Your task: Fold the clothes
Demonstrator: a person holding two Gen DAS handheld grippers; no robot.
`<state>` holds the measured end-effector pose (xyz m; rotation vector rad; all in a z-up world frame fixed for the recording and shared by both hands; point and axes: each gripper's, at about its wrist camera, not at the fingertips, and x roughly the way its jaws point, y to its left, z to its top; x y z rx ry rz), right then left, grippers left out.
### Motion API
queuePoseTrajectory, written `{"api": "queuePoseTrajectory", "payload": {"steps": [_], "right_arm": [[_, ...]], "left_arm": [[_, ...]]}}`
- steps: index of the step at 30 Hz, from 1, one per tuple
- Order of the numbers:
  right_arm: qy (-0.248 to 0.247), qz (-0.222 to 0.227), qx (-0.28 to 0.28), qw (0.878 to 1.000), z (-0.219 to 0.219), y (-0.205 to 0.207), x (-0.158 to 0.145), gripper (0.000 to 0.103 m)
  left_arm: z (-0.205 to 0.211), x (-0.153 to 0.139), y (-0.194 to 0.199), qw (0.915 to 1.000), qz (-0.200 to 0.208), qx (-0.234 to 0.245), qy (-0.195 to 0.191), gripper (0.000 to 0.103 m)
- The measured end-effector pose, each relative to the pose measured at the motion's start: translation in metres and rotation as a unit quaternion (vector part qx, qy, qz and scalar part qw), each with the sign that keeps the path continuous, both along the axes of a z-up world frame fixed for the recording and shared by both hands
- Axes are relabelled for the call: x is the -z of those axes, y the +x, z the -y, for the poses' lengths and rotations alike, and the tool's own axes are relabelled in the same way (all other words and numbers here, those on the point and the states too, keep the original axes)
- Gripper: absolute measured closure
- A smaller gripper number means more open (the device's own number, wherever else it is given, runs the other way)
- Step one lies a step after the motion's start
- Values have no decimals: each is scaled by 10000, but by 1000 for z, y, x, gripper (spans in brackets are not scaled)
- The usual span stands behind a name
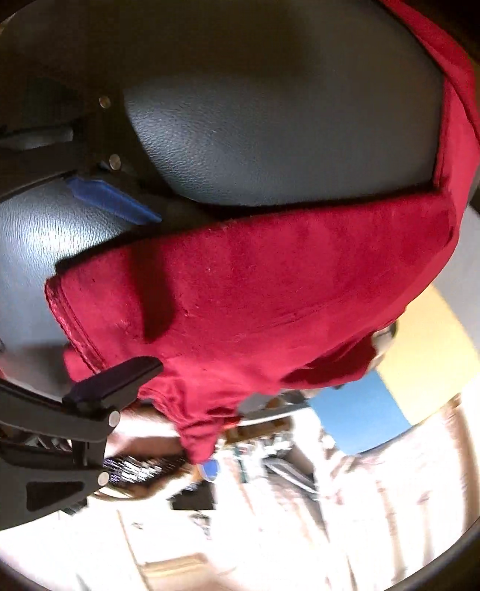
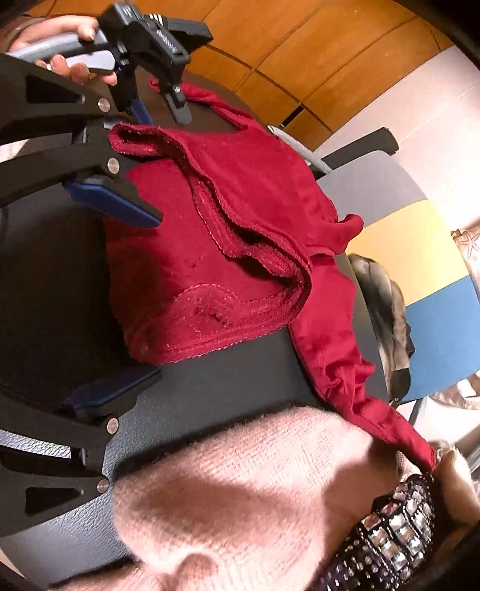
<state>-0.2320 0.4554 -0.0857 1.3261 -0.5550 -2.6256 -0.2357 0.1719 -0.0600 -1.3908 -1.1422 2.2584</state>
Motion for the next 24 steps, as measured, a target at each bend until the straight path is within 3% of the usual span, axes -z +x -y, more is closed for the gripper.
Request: {"api": "queuePoseTrajectory", "payload": {"steps": [3, 4, 5, 6, 7, 8, 9, 13, 18, 21, 24], "right_arm": [[76, -21, 85, 9999, 4, -2, 2, 27], [99, -41, 100, 9999, 6, -2, 2, 31], [102, -52, 90, 9999, 8, -3, 3, 43], [98, -54, 70, 9999, 11, -4, 4, 51], [93, -56, 50, 9999, 13, -5, 5, 66], [88, -57, 30, 9999, 15, -5, 5, 77], [84, -59, 10, 9999, 17, -6, 6, 82], [51, -167, -46, 9998, 15, -6, -6, 85], [490, -767, -353, 9952, 8, -1, -55, 85], [916, -1187, -656, 9865, 8, 7, -86, 87], [1109, -1834, -1399, 9667, 20, 33, -105, 90]], "left_arm": [[-7, 6, 4, 9993, -4, -169, 331, 29], [-13, 6, 4, 9996, -9, -184, 232, 32], [-21, 6, 3, 9998, -16, -186, 63, 36], [-28, 4, 2, 9997, -18, -102, -209, 51], [-34, 1, 2, 9987, -18, 12, -516, 73], [-34, -1, 0, 9984, 8, 114, -545, 82], [-32, -2, -2, 9986, 43, 213, -482, 87], [-23, -6, -9, 9977, 183, 608, -230, 91], [27, -60, -1, 9935, -397, 908, -567, 91], [68, -81, 5, 9916, -485, 883, -808, 91], [116, -76, 24, 9908, -294, 699, -1118, 91]]}}
